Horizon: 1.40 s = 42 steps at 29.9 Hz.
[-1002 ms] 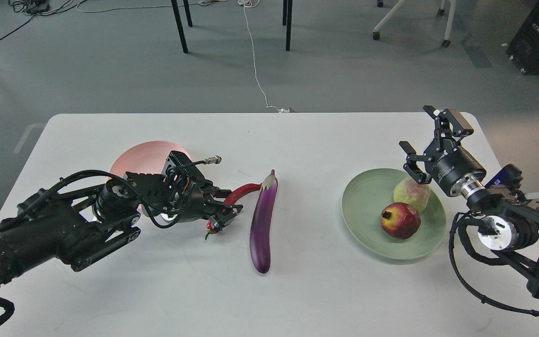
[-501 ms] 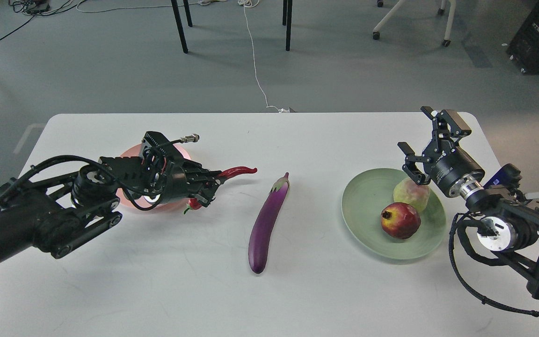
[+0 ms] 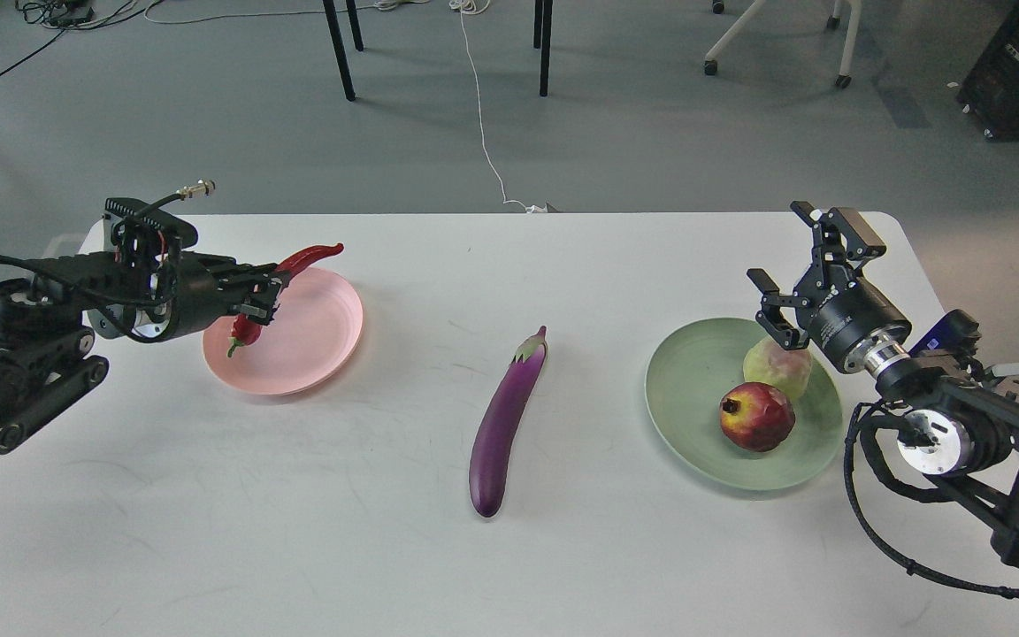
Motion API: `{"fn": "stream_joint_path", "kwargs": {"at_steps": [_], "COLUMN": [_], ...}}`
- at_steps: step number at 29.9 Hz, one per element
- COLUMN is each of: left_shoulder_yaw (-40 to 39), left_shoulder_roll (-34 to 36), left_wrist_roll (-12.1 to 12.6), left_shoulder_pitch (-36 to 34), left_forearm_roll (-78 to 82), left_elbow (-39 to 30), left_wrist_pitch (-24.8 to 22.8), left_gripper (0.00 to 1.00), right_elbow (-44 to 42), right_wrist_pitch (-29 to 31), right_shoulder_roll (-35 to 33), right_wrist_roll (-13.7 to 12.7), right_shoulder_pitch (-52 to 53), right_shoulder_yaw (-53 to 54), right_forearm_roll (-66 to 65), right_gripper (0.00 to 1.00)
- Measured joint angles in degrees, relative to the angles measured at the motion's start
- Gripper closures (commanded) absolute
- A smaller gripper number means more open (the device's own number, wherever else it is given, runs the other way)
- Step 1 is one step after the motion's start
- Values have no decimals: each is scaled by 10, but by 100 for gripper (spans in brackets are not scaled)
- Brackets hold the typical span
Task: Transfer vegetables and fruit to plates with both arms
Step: 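Lift the chili pepper onto the pink plate and release, then move the left gripper to the purple eggplant and grasp it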
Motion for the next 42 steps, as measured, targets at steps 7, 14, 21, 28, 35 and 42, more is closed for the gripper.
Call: {"fn": "stream_joint_path", "kwargs": {"at_steps": [7, 14, 21, 28, 35, 42], "left_shoulder_yaw": [1, -10, -27, 0, 39, 55], "left_shoulder_roll": [-5, 11, 26, -40, -122, -166], "left_wrist_roll": [1, -4, 22, 76, 101, 108], "left_shoulder_pitch": [21, 16, -3, 5, 7, 18], "left_forearm_roll": [-15, -16, -14, -9, -7, -7], "left_elbow": [26, -18, -232, -317, -278, -221], "left_wrist_pitch": [17, 26, 14, -40, -49, -48], "left_gripper": [19, 17, 16, 16, 16, 16], "right_elbow": [2, 2, 2, 0, -1, -2], "right_wrist_pitch": [0, 0, 0, 0, 0, -1], "right_shoulder_roll": [-1, 0, 0, -3, -4, -4], "right_wrist_roll": [0, 0, 0, 0, 0, 0], "right_shoulder_pitch": [0, 0, 0, -3, -7, -8], "right_shoulder_yaw": [1, 3, 3, 2, 2, 5], "right_forearm_roll": [0, 0, 0, 0, 0, 0], "right_gripper": [1, 1, 1, 1, 1, 1]}}
